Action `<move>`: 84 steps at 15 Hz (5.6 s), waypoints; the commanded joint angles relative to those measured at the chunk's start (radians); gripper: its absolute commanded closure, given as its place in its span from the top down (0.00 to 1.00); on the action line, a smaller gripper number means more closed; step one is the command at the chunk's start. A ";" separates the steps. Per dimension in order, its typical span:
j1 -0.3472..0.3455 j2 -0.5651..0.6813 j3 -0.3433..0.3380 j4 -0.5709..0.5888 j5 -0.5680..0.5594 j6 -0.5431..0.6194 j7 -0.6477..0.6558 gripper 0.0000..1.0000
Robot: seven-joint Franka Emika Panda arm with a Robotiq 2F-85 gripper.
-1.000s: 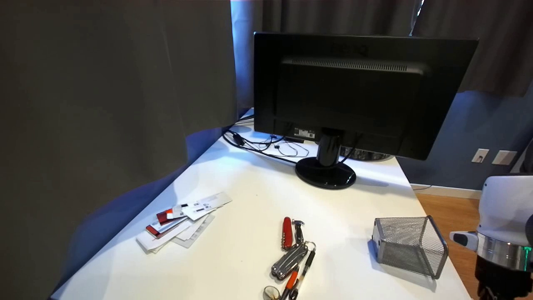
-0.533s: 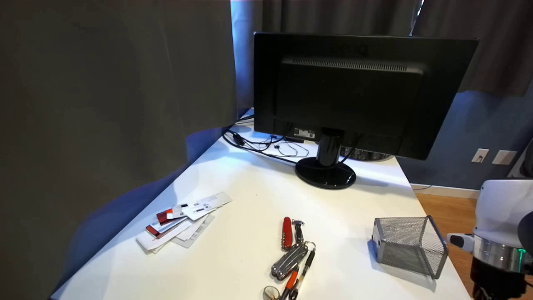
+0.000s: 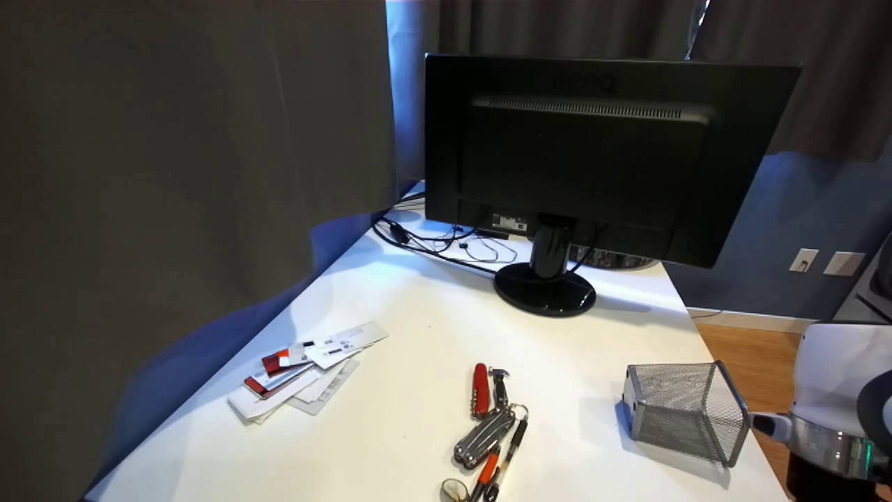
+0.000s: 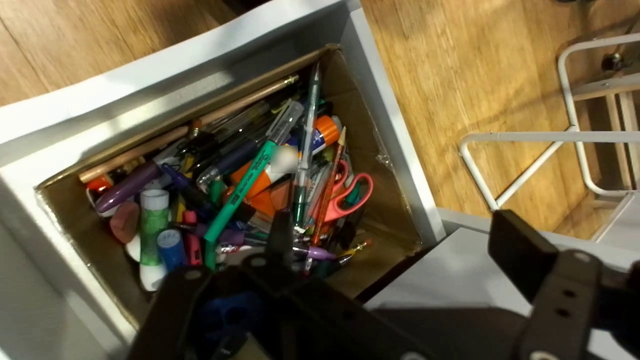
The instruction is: Take the pen out of the drawer and put it into the basket
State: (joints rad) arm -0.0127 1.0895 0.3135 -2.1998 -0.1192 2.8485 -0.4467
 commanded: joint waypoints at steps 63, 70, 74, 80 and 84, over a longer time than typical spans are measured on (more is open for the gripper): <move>0.302 0.245 -0.235 0.271 0.011 0.184 0.458 0.03; 0.300 0.057 -0.255 0.077 -0.008 0.216 0.426 0.03; 0.301 -0.057 -0.261 -0.040 -0.022 0.249 0.399 0.03; 0.314 -0.265 -0.273 -0.226 -0.003 0.265 0.408 0.03; 0.308 -0.275 -0.269 -0.215 -0.002 0.250 0.401 0.03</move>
State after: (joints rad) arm 0.2968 0.8140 0.0436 -2.4167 -0.1214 3.1006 -0.0456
